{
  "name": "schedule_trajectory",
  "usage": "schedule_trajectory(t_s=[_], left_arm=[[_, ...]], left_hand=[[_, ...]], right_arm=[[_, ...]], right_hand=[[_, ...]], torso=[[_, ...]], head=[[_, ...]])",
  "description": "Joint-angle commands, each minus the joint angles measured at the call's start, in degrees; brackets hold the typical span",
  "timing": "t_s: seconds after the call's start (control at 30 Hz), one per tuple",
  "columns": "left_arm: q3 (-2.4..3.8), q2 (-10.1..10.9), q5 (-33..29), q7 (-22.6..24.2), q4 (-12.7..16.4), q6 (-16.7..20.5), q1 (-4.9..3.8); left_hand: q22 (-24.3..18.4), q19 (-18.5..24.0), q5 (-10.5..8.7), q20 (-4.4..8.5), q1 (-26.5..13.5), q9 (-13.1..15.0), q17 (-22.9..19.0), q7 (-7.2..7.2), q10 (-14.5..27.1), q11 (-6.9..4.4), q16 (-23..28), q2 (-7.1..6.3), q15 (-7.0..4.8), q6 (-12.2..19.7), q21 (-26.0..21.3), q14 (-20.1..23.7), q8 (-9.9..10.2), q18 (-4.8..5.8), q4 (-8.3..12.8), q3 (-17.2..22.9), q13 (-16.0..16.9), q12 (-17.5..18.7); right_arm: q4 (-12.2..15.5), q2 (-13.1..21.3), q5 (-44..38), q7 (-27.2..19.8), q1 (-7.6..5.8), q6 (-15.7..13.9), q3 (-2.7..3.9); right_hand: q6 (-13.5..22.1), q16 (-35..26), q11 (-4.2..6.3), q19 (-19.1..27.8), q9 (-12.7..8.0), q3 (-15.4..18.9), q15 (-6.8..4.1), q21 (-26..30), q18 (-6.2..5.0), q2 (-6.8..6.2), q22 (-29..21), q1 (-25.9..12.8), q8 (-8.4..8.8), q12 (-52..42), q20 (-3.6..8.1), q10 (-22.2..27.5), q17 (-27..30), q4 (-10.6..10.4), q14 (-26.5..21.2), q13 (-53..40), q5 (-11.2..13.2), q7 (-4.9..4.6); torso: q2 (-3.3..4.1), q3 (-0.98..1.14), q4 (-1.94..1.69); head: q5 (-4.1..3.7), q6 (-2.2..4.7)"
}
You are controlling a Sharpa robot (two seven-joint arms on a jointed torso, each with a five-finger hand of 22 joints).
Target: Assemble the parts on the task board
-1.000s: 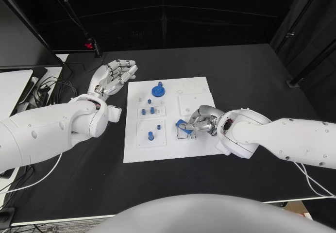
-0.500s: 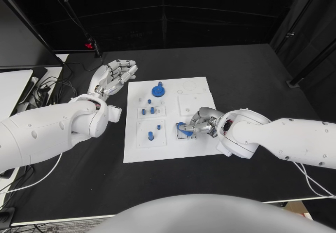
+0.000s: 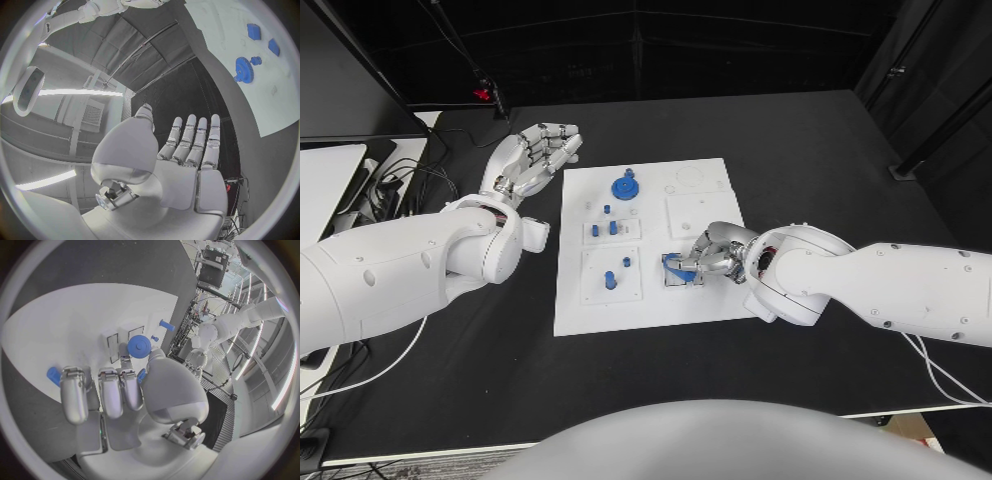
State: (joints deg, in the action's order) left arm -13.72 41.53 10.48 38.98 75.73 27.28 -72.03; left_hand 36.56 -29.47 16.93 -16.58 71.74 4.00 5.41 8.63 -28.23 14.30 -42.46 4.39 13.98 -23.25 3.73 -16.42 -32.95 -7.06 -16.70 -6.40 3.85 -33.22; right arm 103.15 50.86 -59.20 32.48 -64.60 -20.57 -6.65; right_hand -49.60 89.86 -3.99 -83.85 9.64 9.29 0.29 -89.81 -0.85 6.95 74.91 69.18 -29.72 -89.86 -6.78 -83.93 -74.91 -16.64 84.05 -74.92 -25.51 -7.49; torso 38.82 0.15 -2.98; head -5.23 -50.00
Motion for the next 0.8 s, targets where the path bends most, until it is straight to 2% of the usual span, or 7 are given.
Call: schedule_trajectory(t_s=[0.03,0.37,0.53,0.7,0.8], left_arm=[[0.06,0.0,0.0,2.2,0.1,-0.4,-0.08],[0.06,0.0,0.0,2.2,0.1,-0.4,-0.08],[0.06,-0.1,0.0,2.2,0.1,-0.4,-0.08],[0.06,-0.1,0.0,2.2,0.1,-0.4,-0.08],[0.06,-0.1,0.0,2.2,0.1,-0.4,-0.08]], left_hand=[[-0.1,-0.1,0.21,0.0,0.0,-0.1,-0.1,7.92,0.4,-0.05,-0.3,0.62,-0.04,0.4,0.4,0.3,-0.3,0.92,0.0,-0.2,-0.1,-0.4],[-0.1,-0.1,0.21,0.0,0.0,-0.1,-0.1,7.92,0.4,-0.05,-0.3,0.62,-0.04,0.4,0.4,0.3,-0.3,0.92,0.0,-0.2,-0.1,-0.4],[-0.2,0.0,0.33,0.0,0.1,-0.1,-0.2,7.93,0.5,-0.05,-0.5,0.81,-0.03,0.5,0.4,0.4,-0.4,0.93,0.0,-0.4,-0.1,-0.5],[-0.2,0.0,0.33,0.0,0.1,-0.1,-0.2,7.93,0.5,-0.05,-0.5,0.81,-0.03,0.5,0.4,0.4,-0.4,0.93,0.0,-0.4,-0.1,-0.5],[-0.2,0.0,0.33,0.0,0.1,-0.1,-0.2,7.93,0.5,-0.05,-0.5,0.81,-0.03,0.5,0.4,0.4,-0.4,0.93,0.0,-0.4,-0.1,-0.5]], right_arm=[[0.0,-0.1,-0.8,0.4,-0.08,0.1,0.02],[0.0,-0.1,-1.1,0.8,-0.08,0.2,0.02],[0.0,-0.1,-1.2,0.9,-0.08,0.5,0.02],[-0.1,-0.2,-1.2,1.0,-0.08,0.8,0.02],[-0.1,-0.2,-1.2,0.9,-0.08,0.8,0.02]], right_hand=[[-0.4,0.1,0.12,-6.2,-0.1,0.4,-0.17,-0.2,0.85,0.11,15.1,-0.6,0.32,-0.1,0.34,-6.1,-15.1,-0.1,6.0,-15.1,0.3,-0.07],[-0.5,0.1,0.08,-6.2,0.0,1.5,-0.12,-0.2,0.85,0.29,15.1,-2.4,0.52,-0.1,0.29,-6.1,-15.1,-0.1,6.0,-15.1,1.6,-0.14],[-0.4,0.1,0.04,-6.2,0.0,2.1,-0.09,-0.2,0.85,0.4,15.1,-3.4,0.6,-0.1,0.26,-6.1,-15.1,-0.1,6.0,-15.1,2.2,-0.18],[0.1,0.1,-0.19,-6.2,0.1,3.8,0.06,-0.2,0.85,0.74,15.1,-6.4,0.79,-0.1,0.14,-6.1,-15.1,-0.2,6.0,-15.1,4.5,-0.43],[0.2,0.1,-0.24,-6.2,0.2,4.1,0.09,-0.2,0.85,0.76,15.1,-6.9,0.79,-0.1,0.11,-6.1,-15.1,-0.2,6.0,-15.1,4.9,-0.49]], torso=[[0.03,-0.02,0.0],[-0.01,0.04,0.01],[-0.01,0.0,0.03],[0.03,0.0,0.0],[0.02,0.01,-0.02]], head=[[-0.05,0.0],[-0.14,0.0],[-0.27,0.0],[-0.3,0.0],[-0.33,0.0]])
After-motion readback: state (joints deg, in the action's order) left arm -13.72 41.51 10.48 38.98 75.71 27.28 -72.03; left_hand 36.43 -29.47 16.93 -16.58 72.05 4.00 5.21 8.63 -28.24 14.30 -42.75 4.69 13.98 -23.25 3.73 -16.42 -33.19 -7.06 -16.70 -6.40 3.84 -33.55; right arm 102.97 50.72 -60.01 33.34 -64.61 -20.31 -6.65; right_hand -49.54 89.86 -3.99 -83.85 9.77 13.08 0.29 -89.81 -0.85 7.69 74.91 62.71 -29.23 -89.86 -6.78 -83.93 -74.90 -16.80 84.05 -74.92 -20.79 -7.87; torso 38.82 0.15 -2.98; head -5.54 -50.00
